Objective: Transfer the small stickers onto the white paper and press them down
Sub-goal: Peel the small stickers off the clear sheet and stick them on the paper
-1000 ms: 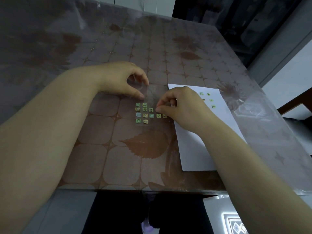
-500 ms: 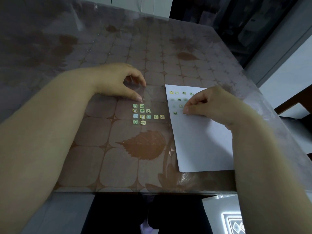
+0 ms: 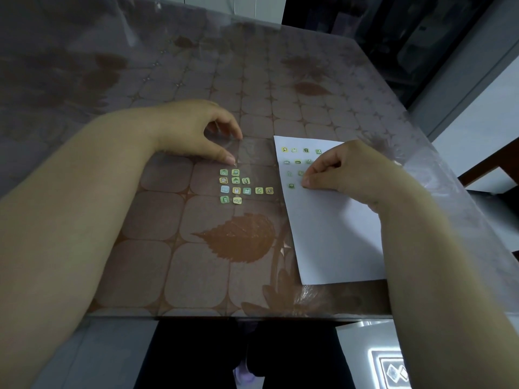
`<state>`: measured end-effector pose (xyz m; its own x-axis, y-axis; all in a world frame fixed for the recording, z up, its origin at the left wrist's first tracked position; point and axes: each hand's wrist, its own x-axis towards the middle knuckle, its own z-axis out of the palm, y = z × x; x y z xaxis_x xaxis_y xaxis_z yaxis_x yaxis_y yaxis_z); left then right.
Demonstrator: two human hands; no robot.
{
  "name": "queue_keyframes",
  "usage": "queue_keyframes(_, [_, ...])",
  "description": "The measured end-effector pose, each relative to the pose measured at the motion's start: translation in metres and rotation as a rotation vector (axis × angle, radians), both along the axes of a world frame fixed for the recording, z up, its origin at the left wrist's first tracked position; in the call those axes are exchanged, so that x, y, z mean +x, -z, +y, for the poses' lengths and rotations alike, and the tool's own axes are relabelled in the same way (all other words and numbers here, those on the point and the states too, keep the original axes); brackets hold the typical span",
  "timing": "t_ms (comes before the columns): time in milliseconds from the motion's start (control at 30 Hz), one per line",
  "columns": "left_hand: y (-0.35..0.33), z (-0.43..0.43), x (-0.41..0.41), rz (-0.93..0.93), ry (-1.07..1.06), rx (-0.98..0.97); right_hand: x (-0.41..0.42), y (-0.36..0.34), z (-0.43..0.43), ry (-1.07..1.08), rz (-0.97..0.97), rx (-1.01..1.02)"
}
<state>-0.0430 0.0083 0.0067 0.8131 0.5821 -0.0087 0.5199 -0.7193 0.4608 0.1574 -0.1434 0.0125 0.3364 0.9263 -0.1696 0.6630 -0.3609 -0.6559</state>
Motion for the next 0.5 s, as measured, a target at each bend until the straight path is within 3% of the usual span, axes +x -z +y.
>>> queue_keyframes(300, [0.0,0.0,0.0,-0.002,-0.002,-0.005,0.006,0.0,0.001,0.043,-0.07,-0.051])
queue_keyframes(500, [0.001,0.0,0.0,0.001,0.004,0.0,-0.018,0.004,0.01,-0.055,-0.093,0.257])
